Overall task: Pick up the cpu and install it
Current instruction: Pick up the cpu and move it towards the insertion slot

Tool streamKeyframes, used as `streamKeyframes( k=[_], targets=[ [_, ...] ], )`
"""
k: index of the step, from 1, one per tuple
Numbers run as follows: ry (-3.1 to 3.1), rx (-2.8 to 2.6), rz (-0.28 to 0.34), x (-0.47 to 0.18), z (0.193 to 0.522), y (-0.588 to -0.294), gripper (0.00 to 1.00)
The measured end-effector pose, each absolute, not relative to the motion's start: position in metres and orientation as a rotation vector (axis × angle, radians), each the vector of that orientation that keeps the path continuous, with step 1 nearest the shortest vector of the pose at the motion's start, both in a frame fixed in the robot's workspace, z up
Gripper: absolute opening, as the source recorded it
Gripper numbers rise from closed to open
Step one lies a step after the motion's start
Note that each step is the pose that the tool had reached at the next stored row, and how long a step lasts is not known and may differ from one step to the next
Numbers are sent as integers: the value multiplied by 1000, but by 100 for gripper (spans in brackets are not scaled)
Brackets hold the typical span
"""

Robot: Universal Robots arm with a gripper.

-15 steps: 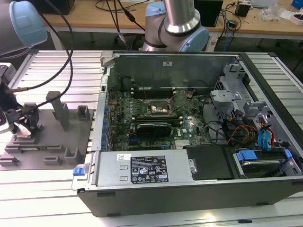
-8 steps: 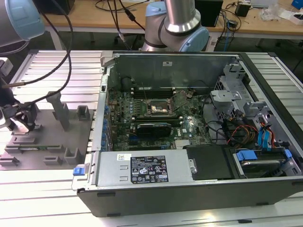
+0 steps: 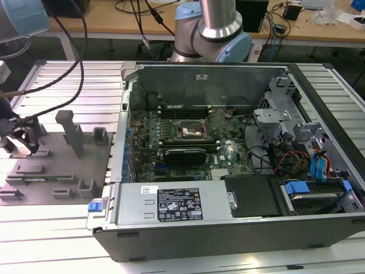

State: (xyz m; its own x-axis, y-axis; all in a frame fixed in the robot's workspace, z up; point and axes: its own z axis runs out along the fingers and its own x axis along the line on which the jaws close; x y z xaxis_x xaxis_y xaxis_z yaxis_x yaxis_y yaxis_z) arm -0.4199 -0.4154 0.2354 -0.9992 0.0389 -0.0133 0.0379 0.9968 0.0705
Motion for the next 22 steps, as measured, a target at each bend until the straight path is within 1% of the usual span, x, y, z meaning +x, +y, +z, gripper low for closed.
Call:
streamKeyframes(
  k=[5,11,14,22],
  targets=[
    [3124,60,110,-420,248,-415,55],
    [3124,57,110,-420,270,-415,55],
    [3125,51,111,-420,297,-415,55],
    [3125,49,111,-420,317,-415,55]
  ],
)
